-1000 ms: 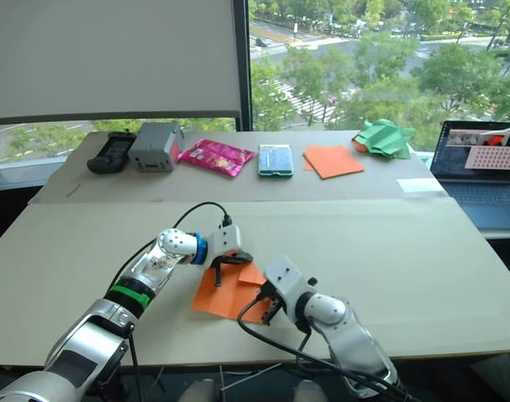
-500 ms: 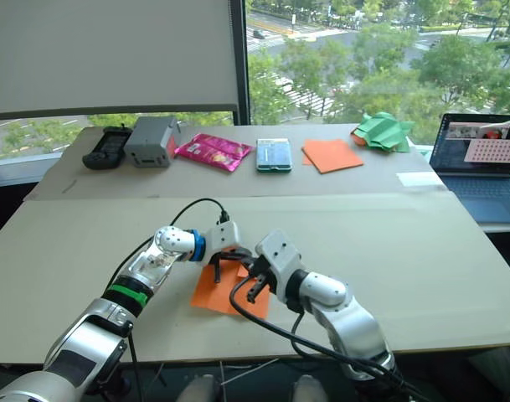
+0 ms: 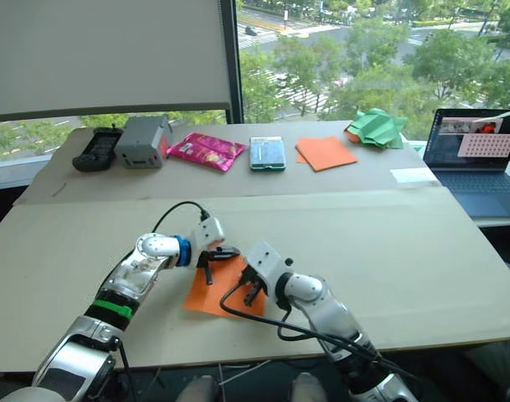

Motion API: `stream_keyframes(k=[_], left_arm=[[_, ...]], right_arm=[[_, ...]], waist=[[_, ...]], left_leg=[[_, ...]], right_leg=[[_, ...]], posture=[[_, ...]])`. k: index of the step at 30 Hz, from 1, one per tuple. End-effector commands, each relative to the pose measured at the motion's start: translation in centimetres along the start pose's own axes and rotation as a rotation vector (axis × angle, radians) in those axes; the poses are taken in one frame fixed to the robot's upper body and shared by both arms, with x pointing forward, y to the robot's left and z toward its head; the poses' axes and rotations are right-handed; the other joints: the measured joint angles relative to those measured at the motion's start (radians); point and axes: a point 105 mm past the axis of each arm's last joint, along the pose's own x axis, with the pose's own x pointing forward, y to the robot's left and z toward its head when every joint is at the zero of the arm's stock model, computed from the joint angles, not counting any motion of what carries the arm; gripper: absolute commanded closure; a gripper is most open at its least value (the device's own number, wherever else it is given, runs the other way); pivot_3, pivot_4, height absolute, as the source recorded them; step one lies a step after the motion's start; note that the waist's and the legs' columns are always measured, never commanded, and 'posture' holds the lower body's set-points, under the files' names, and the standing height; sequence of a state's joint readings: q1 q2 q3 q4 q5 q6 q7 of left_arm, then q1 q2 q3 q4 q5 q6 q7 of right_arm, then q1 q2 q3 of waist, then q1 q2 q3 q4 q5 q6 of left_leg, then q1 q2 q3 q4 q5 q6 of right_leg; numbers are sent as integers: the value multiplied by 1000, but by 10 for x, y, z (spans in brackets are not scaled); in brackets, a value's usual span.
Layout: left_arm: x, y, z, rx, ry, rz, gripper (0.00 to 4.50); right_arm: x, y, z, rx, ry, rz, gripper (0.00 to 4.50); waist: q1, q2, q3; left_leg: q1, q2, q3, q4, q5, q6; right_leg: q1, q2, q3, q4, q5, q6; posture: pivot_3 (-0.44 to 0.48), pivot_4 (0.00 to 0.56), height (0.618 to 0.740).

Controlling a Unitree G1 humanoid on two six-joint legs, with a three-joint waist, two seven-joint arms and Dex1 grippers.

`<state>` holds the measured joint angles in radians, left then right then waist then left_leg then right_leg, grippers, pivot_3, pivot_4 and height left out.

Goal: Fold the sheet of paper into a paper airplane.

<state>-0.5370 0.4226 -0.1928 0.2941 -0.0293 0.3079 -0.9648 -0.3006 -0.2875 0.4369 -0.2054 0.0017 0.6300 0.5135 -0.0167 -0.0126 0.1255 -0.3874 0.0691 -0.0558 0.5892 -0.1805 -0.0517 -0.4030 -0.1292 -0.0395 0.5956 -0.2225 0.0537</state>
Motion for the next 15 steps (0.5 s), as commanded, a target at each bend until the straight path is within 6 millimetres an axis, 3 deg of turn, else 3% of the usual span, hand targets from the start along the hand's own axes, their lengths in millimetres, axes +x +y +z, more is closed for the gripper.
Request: stream_keyframes(k=[1,5,8,15], left_arm=[[-31,11,23,-77,-102,80,3381],[-54,13,23,-210,-154,134,2042],[-60,11,16,-271,-153,148,2042],[-51,8,2,-352,-137,159,2042]], right_arm=[[2,3,-16,-10,65,11,4500],[5,4,-14,-17,61,12,4500],[7,4,-11,-19,55,12,4500],[9,5,-10,-30,52,17,4500]], waist=[[1,0,0],[2,0,1],[2,0,1],[3,-2,2]], left_leg=[[0,0,0,0,0,0],[1,0,0,0,-3,-5],[2,0,0,1,-5,-8],[2,0,0,1,-5,-8]], right_leg=[[0,0,0,0,0,0],[-1,0,0,-1,0,0],[-1,0,0,-1,0,0],[-1,0,0,-1,0,0]], posture=[[0,150,706],[0,150,706],[0,150,706],[0,150,706]])
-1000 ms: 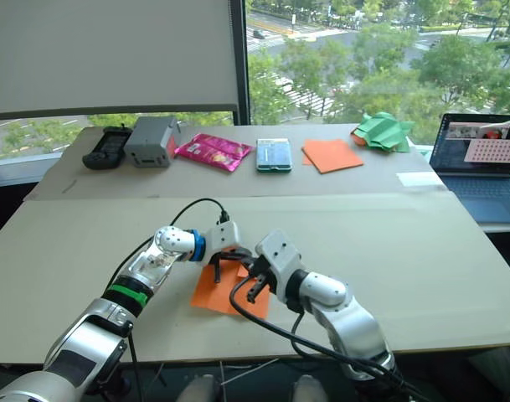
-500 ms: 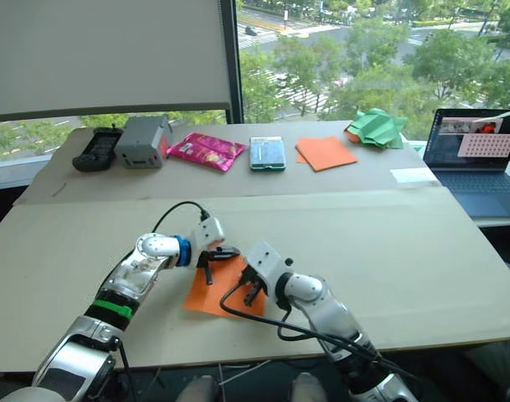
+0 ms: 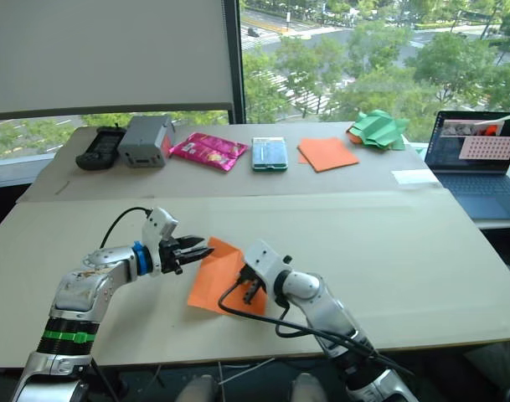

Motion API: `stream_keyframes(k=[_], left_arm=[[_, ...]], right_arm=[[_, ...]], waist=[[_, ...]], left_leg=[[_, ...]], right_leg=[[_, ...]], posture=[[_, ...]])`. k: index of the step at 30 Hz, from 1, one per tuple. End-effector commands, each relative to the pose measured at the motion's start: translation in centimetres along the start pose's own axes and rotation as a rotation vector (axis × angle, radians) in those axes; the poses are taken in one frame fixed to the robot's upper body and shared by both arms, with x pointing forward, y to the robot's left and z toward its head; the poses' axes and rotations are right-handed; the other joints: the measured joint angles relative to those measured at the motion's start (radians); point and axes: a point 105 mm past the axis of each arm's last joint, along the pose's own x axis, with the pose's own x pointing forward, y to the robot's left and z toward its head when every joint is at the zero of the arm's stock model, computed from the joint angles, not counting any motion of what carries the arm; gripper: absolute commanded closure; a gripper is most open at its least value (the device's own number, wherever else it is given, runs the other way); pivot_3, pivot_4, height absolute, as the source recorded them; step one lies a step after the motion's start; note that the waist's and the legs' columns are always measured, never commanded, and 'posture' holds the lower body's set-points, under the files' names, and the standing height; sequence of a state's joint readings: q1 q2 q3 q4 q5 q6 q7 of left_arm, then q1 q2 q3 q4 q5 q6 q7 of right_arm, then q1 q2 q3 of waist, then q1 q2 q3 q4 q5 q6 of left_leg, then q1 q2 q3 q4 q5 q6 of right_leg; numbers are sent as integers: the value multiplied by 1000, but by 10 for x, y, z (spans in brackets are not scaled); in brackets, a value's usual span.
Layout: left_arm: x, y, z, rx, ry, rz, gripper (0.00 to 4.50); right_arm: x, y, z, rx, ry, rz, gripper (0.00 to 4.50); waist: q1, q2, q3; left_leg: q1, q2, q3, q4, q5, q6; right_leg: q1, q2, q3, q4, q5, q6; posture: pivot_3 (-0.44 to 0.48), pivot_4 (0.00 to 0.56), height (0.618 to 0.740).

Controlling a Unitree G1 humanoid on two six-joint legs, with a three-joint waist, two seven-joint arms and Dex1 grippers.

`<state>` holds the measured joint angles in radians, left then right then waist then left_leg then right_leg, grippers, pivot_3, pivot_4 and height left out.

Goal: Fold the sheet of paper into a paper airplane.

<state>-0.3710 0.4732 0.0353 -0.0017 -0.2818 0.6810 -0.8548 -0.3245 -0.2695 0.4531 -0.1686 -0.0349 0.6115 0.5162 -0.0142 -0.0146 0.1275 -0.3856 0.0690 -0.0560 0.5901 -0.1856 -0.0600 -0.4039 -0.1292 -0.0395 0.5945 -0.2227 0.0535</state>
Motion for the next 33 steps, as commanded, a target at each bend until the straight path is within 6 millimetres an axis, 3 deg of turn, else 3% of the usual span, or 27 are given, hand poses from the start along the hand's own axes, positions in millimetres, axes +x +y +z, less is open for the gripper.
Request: stream_keyframes(k=[1,10,18,25,33], left_arm=[[4,0,6,-11,-34,0,2042],[12,-6,3,-68,-38,-47,2042],[11,-9,7,29,-30,-53,4466],[4,-23,-4,212,34,-111,4466],[9,-33,-18,257,74,-161,4466]], right_arm=[[3,5,-11,2,47,17,4500],[5,4,-9,5,44,1,4500],[6,4,-7,6,44,-5,4500],[7,3,-4,30,29,-10,4500],[8,-14,7,168,-38,-72,4500]], waist=[[0,0,0],[-2,0,0],[-1,0,0],[-2,1,0],[2,2,1]], left_leg=[[0,0,0,0,0,0],[0,0,0,0,0,0],[0,0,0,0,0,0],[0,0,0,0,0,0],[-1,0,0,0,0,0]], right_leg=[[0,0,0,0,0,0],[0,0,0,0,0,0],[0,0,0,0,0,0],[0,0,0,0,0,0],[-1,0,0,0,0,0]], posture=[[0,150,706],[0,150,706],[0,150,706],[0,150,706],[0,150,706]])
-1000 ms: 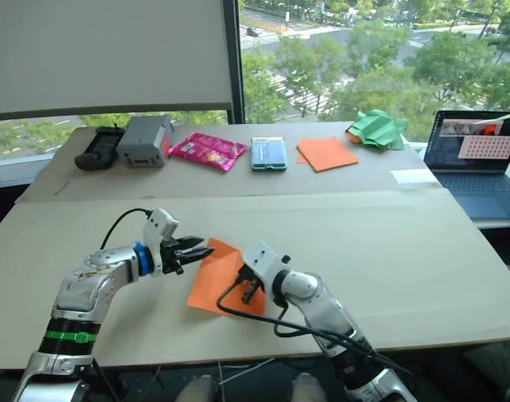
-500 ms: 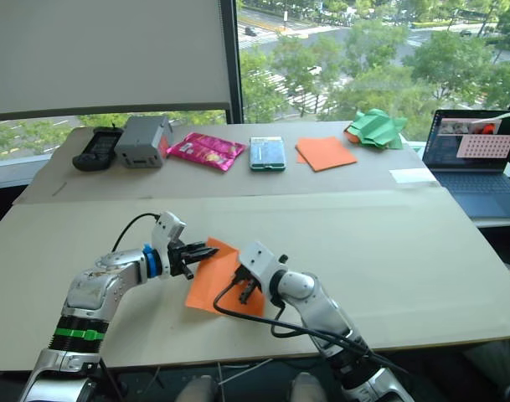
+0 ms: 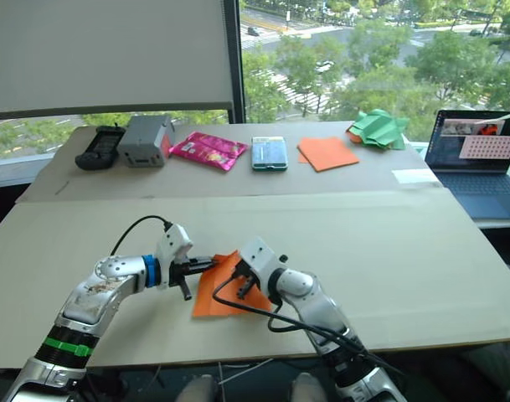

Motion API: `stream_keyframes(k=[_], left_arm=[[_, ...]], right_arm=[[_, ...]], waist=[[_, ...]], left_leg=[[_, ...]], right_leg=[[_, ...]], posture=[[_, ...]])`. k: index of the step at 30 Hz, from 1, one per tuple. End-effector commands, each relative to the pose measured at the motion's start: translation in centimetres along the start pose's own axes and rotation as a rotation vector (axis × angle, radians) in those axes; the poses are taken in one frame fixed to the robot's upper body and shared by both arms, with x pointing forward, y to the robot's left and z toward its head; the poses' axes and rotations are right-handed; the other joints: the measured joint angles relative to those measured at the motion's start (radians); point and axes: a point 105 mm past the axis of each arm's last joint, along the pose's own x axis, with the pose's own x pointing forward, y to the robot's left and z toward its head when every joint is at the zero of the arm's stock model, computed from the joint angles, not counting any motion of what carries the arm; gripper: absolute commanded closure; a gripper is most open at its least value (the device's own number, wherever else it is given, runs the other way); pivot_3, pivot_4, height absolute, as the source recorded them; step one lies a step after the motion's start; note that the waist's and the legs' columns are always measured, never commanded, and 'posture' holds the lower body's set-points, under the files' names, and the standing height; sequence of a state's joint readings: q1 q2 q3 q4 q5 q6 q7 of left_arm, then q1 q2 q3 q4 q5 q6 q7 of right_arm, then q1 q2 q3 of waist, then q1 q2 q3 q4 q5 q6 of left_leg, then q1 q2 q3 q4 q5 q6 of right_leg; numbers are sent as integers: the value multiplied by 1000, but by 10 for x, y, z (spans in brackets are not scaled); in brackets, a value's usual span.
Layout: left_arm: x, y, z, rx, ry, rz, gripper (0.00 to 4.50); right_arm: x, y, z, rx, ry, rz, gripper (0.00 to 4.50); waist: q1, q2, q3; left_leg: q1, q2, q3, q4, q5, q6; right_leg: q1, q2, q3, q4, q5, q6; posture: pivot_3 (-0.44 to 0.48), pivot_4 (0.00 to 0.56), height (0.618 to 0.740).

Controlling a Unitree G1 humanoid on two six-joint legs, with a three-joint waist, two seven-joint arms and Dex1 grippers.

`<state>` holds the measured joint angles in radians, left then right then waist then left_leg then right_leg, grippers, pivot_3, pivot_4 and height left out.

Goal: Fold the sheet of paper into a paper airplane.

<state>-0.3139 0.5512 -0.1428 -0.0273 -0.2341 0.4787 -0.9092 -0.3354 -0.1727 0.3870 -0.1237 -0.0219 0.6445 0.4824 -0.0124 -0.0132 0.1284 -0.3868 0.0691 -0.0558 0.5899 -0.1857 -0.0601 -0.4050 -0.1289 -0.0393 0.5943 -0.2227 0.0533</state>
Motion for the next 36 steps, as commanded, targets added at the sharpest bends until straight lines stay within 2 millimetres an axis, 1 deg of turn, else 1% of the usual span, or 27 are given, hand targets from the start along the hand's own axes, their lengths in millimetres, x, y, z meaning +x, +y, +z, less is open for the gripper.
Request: stream_keyframes(k=[1,5,11,15,19,21,24,32,33,34,35,36], left_arm=[[3,-5,2,37,0,-26,4466],[8,-12,-8,44,32,-59,4466],[13,-15,-14,56,62,-84,4466],[13,-15,-15,68,76,-91,4466],[13,-14,-16,78,86,-92,4466],[13,-14,-16,80,87,-93,4466],[12,-14,-16,90,90,-95,4466],[9,-13,-16,97,89,-88,4466],[8,-13,-15,95,87,-88,4066],[7,-13,-15,94,86,-90,3946],[5,-14,-14,89,83,-99,3688],[4,-15,-13,84,80,-105,3283]], right_arm=[[1,-9,3,64,-18,-31,4500],[0,-17,11,112,-62,-62,4500],[1,-25,22,161,-118,-86,4500],[5,-22,28,153,-133,-76,4500],[11,-15,33,120,-139,-52,4500],[14,-13,29,105,-114,-55,4500],[19,-12,15,70,-46,-61,4500],[24,-11,-8,31,75,-61,4500],[24,-10,-10,33,86,-56,4500],[24,-10,-12,30,96,-57,4500],[24,-9,-13,27,102,-58,4500],[24,-9,-14,29,103,-57,4500]], waist=[[0,1,0],[1,1,1],[0,2,1],[1,3,1],[0,3,1],[0,3,1],[0,3,1],[-1,3,0],[-1,4,0],[-2,4,0],[-2,4,0],[-2,4,0]], left_leg=[[0,0,0,0,0,0],[-1,0,0,0,0,0],[-1,0,0,0,1,1],[-1,0,0,0,2,3],[-2,0,0,0,1,2],[-1,0,0,0,1,2],[-1,0,0,0,1,2],[0,0,0,0,1,2],[0,0,0,0,1,2],[0,0,0,0,1,2],[0,0,0,0,1,2],[0,0,0,0,1,2]], right_leg=[[0,0,0,0,0,0],[0,0,0,0,0,0],[0,0,0,0,0,0],[0,0,0,0,0,0],[0,0,0,0,0,0],[0,0,0,0,0,0],[0,0,0,1,0,0],[0,0,0,1,0,0],[0,0,0,1,0,0],[0,0,0,1,0,0],[1,0,0,1,0,0],[1,0,0,1,0,0]], posture=[[0,150,706],[0,150,706],[0,150,706],[0,150,706],[0,150,706],[0,150,706],[0,150,706],[0,150,706],[0,150,706],[0,150,706],[0,150,706],[0,150,706]])
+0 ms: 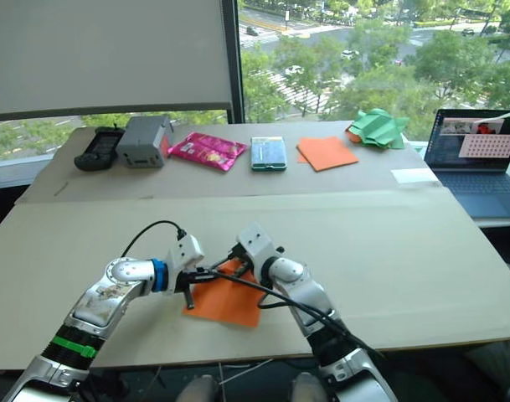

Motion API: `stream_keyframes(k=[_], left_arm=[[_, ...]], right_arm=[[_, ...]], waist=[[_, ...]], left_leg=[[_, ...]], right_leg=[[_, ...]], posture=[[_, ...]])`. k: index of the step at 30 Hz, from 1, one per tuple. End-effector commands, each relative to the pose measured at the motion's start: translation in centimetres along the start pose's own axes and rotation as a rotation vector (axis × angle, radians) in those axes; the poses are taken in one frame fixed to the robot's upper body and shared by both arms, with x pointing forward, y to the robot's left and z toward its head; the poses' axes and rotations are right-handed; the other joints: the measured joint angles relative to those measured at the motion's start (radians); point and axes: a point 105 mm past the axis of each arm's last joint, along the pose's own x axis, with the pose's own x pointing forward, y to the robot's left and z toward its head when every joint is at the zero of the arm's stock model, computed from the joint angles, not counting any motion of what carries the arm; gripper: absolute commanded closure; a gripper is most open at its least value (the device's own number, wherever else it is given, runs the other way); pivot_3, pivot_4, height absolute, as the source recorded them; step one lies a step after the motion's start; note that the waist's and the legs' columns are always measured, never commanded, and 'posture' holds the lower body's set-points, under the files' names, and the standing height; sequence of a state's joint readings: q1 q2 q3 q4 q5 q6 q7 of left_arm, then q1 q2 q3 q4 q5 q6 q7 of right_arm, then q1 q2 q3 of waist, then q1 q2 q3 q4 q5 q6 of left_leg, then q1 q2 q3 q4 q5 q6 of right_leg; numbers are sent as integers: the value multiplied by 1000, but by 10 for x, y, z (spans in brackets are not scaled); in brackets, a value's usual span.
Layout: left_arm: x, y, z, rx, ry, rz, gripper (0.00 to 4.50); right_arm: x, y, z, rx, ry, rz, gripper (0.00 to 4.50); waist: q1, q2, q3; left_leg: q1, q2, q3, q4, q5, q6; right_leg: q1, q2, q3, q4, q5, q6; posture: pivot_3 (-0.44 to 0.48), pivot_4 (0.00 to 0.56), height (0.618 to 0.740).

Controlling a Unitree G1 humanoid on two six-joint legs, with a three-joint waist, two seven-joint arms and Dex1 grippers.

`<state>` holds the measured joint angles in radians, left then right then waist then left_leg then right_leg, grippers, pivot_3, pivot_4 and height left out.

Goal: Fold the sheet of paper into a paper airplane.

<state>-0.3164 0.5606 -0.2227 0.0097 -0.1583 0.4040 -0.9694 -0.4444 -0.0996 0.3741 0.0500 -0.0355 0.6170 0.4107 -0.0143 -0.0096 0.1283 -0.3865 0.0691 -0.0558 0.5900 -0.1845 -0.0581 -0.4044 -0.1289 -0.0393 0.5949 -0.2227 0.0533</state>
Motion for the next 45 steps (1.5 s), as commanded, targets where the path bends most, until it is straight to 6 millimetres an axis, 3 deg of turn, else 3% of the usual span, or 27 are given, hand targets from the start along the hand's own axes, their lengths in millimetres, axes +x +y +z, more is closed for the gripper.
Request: stream_keyframes(k=[1,6,12,17,20,27,33,45], left_arm=[[-8,0,3,-6,1,-12,2974],[-19,8,10,-25,-12,4,1323],[-33,25,35,-55,-86,10,1323],[-28,30,49,-71,-124,-7,1323],[-14,33,43,-53,-90,4,2124],[18,28,35,-19,-56,-17,4479],[32,28,29,-11,-30,-7,4479],[33,13,-18,35,120,-26,4479]], right_arm=[[1,3,-21,6,90,2,4500],[-4,5,-17,-7,57,8,4500],[-7,9,-23,-42,75,9,4500],[-7,12,-26,-69,81,10,4500],[-8,12,-28,-74,89,6,4500],[-7,15,-29,-70,94,5,4500],[-7,17,-28,-72,91,9,4500],[-8,18,-28,-69,96,11,4500]], waist=[[0,0,0],[0,0,0],[4,-1,0],[1,-1,0],[1,-1,-1],[2,-2,-2],[2,-2,-2],[2,0,-8]], left_leg=[[0,0,0,0,0,0],[0,0,0,0,0,0],[-2,0,0,0,1,1],[-1,0,0,0,1,1],[0,0,0,0,4,6],[0,0,0,0,4,7],[0,0,0,0,4,7],[2,0,0,0,4,7]], right_leg=[[0,0,0,0,0,0],[0,0,0,0,0,0],[0,0,0,0,0,0],[1,0,0,0,0,0],[1,0,0,0,0,0],[2,0,0,0,0,0],[2,0,0,0,0,0],[3,0,0,1,0,0]], posture=[[0,150,706],[0,150,706],[0,150,706],[0,150,706],[0,150,706],[0,150,706],[0,150,706],[0,150,706]])
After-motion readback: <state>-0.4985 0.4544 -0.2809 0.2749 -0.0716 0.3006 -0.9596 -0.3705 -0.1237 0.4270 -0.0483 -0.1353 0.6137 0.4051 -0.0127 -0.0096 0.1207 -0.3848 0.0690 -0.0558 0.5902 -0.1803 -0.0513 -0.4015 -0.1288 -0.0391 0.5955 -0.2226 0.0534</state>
